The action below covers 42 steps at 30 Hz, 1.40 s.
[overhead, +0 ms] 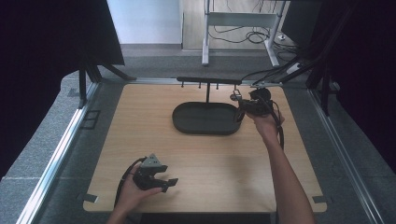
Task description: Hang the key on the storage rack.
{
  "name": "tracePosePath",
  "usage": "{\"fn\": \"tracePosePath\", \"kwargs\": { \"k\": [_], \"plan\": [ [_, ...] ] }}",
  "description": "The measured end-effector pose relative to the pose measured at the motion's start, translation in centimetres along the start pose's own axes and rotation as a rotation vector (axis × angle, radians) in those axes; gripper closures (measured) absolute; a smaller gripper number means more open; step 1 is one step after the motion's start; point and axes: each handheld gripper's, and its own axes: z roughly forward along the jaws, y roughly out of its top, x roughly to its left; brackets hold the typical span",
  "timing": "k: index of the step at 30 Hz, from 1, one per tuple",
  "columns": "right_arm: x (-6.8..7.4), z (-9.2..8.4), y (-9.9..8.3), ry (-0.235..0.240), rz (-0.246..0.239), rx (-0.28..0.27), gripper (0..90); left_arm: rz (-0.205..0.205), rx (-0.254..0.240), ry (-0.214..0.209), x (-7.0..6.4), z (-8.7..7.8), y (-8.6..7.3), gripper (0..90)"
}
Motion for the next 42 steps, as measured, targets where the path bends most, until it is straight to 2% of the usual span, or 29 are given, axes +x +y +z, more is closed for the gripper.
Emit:
{"fn": "tracePosePath", "kwargs": {
  "k": [7,16,23,28,31,34,42],
  "plan": [
    [-0.4,1.7,0.5,-0.030,0.020,-0.015,80.8,-0.002,-0.007,0.001,0.1,-0.2,0.0,29.5],
    [-0.6,3.9,0.1,-0.061,0.039,-0.041,80.7,-0.006,-0.008,0.003,0.2,-0.2,-0.1,29.5],
    [-0.3,5.1,-0.3,-0.063,0.035,-0.018,80.5,-0.008,-0.009,0.004,0.2,-0.4,-0.1,29.5],
    [-0.2,5.3,-0.4,-0.064,0.015,-0.009,78.4,-0.009,-0.007,0.006,0.3,-0.4,-0.2,29.5],
    [0.0,5.0,-0.6,-0.080,-0.015,-0.042,71.3,-0.007,-0.006,0.006,0.2,-0.3,-0.2,29.5],
    [0.2,4.5,-0.8,-0.083,-0.033,-0.039,68.4,-0.005,-0.005,0.006,0.2,-0.3,-0.2,29.5],
    [0.4,2.7,-1.9,-0.040,-0.057,-0.050,63.6,-0.006,-0.005,0.007,0.2,-0.3,-0.1,29.5]
  ]
}}
